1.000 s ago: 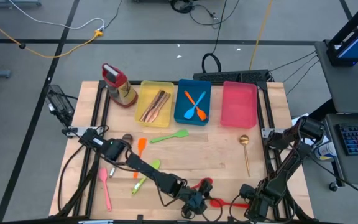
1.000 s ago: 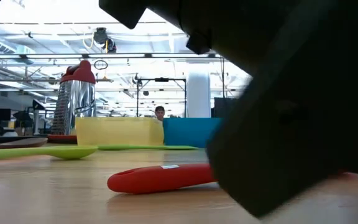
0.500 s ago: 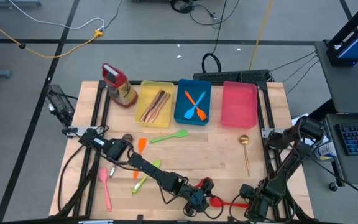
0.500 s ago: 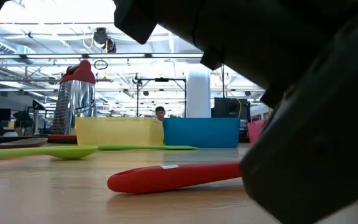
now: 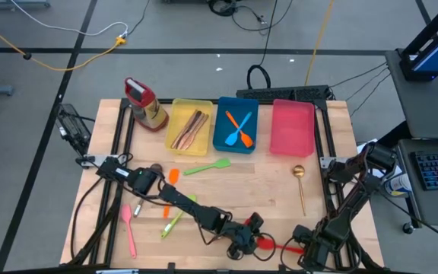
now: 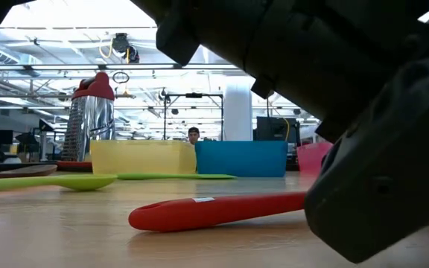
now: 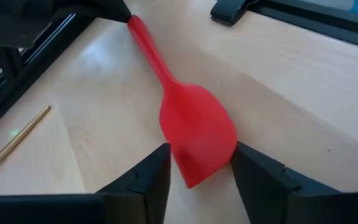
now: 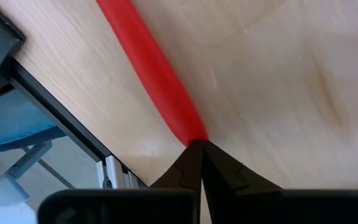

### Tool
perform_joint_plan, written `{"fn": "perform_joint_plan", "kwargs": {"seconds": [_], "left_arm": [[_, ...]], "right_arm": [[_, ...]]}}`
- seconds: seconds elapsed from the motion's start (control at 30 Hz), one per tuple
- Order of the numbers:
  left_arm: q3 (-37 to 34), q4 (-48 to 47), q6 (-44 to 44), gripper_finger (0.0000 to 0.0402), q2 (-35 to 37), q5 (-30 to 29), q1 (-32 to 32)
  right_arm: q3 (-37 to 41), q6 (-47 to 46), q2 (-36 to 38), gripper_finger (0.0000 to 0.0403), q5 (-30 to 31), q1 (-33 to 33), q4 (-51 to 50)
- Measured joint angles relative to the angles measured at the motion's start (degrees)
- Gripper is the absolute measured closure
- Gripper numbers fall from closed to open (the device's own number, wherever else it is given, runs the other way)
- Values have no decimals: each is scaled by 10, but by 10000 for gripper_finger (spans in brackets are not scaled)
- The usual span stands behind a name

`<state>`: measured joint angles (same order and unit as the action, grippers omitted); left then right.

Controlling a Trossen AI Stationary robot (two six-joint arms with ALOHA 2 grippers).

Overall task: Pick & Place Kitchen Items
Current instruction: Put the red spatula into the blue bin

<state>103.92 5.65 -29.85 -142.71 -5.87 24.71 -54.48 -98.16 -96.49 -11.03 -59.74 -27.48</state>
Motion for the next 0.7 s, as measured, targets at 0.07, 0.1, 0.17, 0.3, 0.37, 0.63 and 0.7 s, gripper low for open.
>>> {"fn": "perform_joint_plan", "kwargs": {"seconds": [0.07,0.1,0.17,0.3,0.37,0.63,0.7], "left_arm": [[0,1,0,250,0,-1,0],[0,3,0,257,0,-1,0],[0,6,-1,269,0,-2,0],[0,13,-13,285,0,-11,0],[0,14,-14,291,0,-23,0],[0,15,-15,341,0,-48,-2],[0,15,-11,360,0,-48,-4]], "right_arm": [[0,6,0,403,0,5,1],[0,11,0,403,0,8,2],[0,18,0,403,-1,15,3],[1,37,0,403,-1,27,9],[1,46,-1,403,0,31,13],[1,63,-1,403,10,35,35],[1,63,-1,403,11,36,39]]}}
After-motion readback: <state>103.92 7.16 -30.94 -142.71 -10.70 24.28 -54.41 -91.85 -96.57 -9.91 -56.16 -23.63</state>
